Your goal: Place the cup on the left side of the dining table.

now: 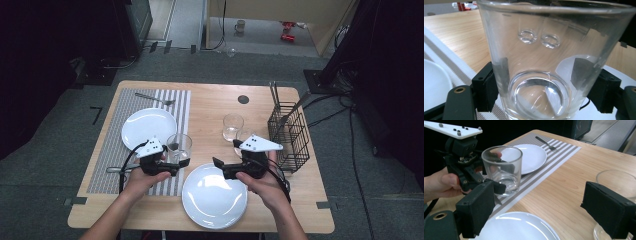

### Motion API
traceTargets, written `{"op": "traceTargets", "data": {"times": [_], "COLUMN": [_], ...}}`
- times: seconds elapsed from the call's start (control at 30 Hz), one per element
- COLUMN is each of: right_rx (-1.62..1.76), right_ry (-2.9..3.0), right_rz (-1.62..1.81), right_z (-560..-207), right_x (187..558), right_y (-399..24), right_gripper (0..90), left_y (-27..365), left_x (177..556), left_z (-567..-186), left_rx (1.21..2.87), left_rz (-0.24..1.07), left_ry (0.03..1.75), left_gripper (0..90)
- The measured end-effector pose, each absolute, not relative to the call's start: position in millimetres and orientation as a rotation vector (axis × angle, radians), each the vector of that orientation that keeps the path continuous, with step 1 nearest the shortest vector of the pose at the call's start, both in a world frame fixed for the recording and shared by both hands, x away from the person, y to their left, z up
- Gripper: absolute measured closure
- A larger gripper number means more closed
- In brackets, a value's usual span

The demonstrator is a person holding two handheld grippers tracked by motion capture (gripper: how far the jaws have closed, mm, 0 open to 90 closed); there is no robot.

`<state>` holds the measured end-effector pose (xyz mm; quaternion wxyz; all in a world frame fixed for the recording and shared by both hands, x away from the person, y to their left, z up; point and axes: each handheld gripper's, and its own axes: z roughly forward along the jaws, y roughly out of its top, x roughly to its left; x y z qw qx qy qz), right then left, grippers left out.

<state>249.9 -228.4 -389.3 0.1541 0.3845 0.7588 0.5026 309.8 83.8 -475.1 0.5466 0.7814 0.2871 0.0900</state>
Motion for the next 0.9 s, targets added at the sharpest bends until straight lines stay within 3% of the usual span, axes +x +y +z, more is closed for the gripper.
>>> {"op": "traceTargets", "data": {"times": [0.9], "right_rx": [1.255], "right_ry": [2.121], "right_rz": [1.342], "right_z": [-431], "right_x": [216], "right_y": [-288], "right_gripper": [10.8], "left_y": [103], "left_x": [318], "left_z": [-495], "left_rx": [1.948], "left_rz": [0.331], "left_ry": [0.821], "left_gripper": [23.1]}}
